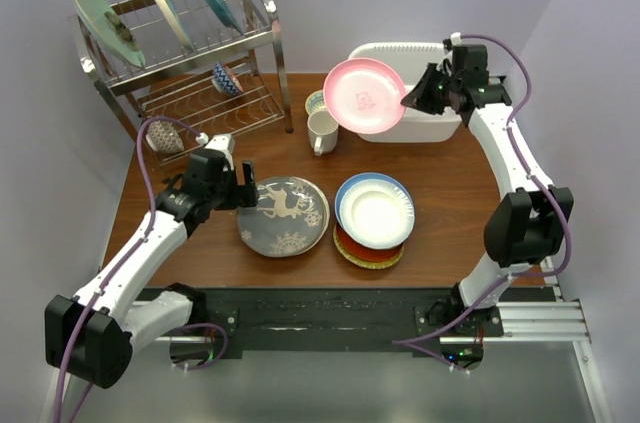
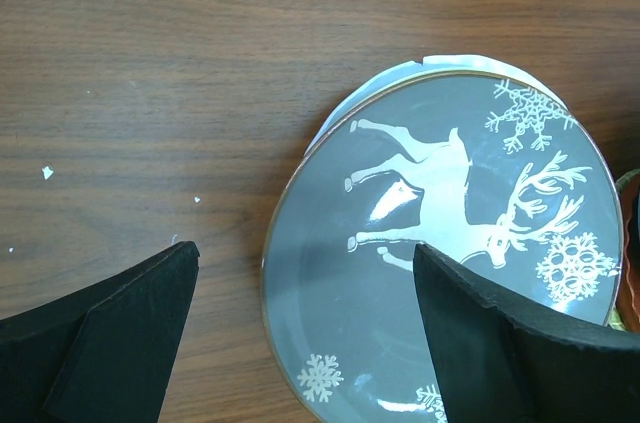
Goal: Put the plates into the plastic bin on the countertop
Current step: Place the plate in the plastic bin.
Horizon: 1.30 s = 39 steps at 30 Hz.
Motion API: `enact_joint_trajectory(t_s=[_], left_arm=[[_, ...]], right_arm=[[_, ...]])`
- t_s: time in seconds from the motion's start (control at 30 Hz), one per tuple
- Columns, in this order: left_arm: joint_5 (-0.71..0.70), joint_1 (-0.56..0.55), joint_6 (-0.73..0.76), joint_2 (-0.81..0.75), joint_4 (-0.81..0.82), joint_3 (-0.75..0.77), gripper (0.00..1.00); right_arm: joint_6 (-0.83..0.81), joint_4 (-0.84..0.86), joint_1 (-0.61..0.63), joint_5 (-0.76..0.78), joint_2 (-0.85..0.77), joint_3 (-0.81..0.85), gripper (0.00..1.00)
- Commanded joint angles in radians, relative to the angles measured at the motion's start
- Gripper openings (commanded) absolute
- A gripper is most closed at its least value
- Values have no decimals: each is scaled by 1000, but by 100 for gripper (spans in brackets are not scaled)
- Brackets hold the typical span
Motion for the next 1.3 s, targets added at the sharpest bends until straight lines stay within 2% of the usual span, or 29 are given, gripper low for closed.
enact_joint_trajectory(t_s=[0.0,0.27,0.47,1.0,1.27], left_arm=[[25,0,18,-5,16,8,93],[39,2,21,-12,22,6,93],[46,2,26,-10,28,5,93],[100,0,33,4,44,-1,92],[112,0,33,8,47,-3,92]], right_arm=[[29,53,-43,-49,27,63,0],[99,140,-91,-92,85,14,0],[126,168,-144,-91,131,44,0],[142,113,-153,99,289,207,0],[159,108,-153,127,360,273,0]])
